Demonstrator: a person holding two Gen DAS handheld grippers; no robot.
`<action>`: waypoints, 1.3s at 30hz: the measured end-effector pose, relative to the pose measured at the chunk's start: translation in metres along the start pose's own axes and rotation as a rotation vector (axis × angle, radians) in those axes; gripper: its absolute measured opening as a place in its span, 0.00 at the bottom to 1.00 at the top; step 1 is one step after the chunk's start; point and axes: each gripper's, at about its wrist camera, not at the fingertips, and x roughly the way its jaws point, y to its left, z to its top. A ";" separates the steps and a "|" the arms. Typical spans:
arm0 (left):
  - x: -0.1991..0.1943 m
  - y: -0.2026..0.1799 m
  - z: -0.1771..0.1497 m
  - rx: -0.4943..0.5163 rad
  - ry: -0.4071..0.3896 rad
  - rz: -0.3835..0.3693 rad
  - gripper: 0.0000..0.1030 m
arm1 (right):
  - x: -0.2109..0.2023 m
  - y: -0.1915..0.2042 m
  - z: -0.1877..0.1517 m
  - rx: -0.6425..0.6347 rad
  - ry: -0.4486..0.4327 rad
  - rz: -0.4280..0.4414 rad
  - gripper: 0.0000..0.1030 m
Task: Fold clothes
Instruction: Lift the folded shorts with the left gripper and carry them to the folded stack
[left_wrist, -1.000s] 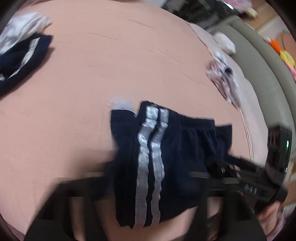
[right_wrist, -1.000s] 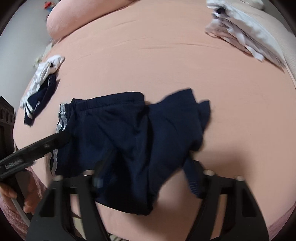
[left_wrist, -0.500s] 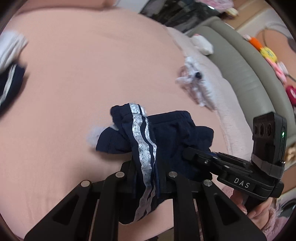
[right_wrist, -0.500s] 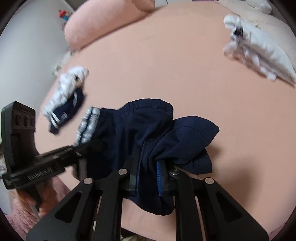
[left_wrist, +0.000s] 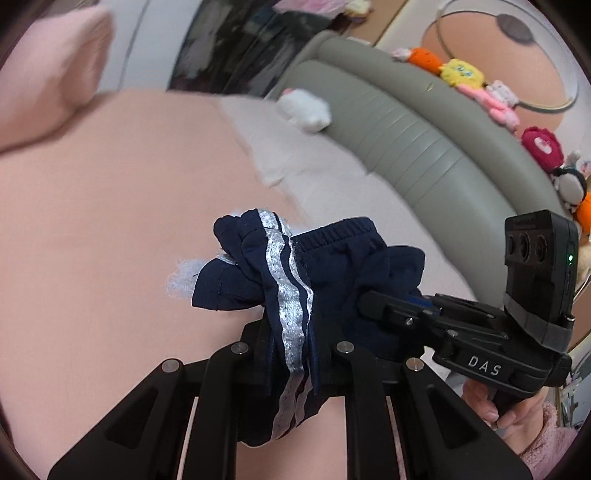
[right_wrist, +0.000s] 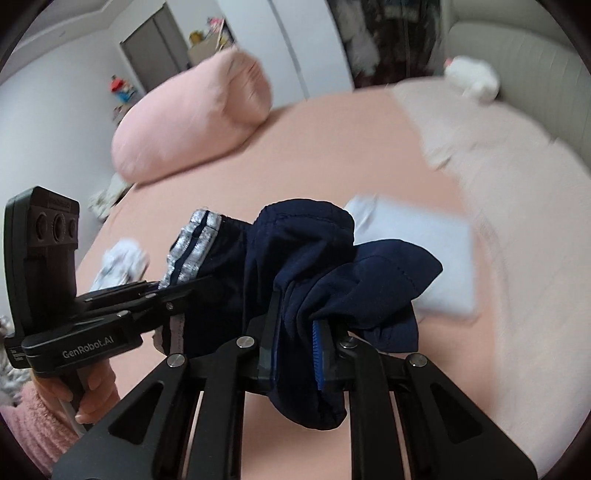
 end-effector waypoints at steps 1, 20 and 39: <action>0.013 -0.001 0.013 0.002 -0.002 -0.003 0.14 | -0.002 -0.010 0.015 0.001 -0.017 -0.017 0.12; 0.179 0.036 0.055 0.014 0.077 0.154 0.56 | 0.087 -0.193 0.025 0.233 -0.017 -0.249 0.52; 0.106 0.096 0.037 -0.165 0.094 0.300 0.67 | 0.068 -0.150 0.014 0.218 0.104 -0.241 0.84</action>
